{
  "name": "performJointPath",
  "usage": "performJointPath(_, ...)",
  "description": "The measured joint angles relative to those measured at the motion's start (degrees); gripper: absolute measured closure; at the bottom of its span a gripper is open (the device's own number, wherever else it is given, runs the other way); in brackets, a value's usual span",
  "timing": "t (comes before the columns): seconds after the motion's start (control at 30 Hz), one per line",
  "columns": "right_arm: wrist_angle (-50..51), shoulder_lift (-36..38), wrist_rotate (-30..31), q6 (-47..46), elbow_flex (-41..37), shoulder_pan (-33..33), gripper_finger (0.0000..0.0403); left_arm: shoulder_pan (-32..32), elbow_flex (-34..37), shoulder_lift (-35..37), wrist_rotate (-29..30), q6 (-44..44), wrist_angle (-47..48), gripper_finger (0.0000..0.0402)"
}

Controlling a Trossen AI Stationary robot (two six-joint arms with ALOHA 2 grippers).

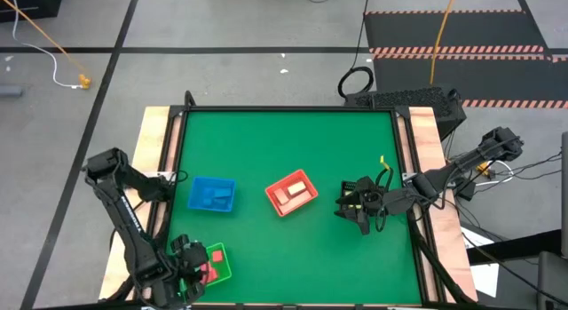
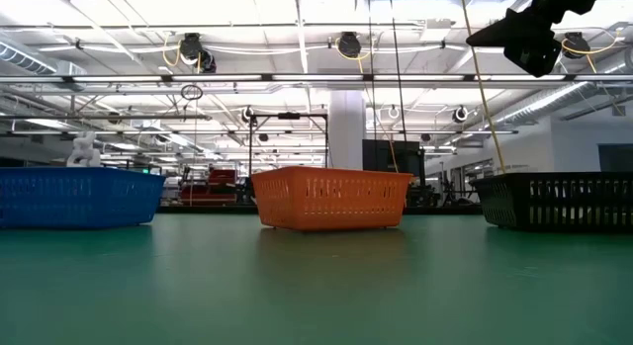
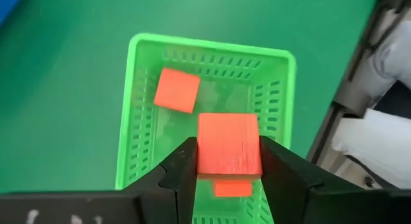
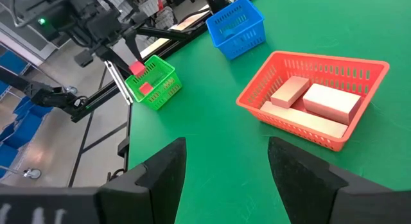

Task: Sort & place blocks by color
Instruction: Put the orange block into the green bin, then return to Home Position

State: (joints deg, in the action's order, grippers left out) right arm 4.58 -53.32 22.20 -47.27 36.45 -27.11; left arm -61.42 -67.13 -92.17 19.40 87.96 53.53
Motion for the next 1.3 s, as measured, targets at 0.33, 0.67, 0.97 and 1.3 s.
performJointPath(0.33,-0.02,0.0,0.0,0.0,0.0,0.0,0.0192,2.45,0.0,-2.33,-2.45,-0.18,-0.18,0.0252)
performJointPath(0.67,-0.02,0.01,0.0,0.0,0.0,0.01,0.0192,4.05,0.0,-2.74,-3.5,1.27,-0.22,0.0239)
performJointPath(0.97,-0.02,0.01,0.02,0.0,0.0,0.0,0.0192,5.29,0.0,-2.74,-3.47,2.2,-0.21,0.0195)
performJointPath(1.3,-0.02,0.01,0.01,0.0,0.0,0.01,0.0192,7.8,0.0,0.27,3.07,-16.51,-0.02,0.0154)
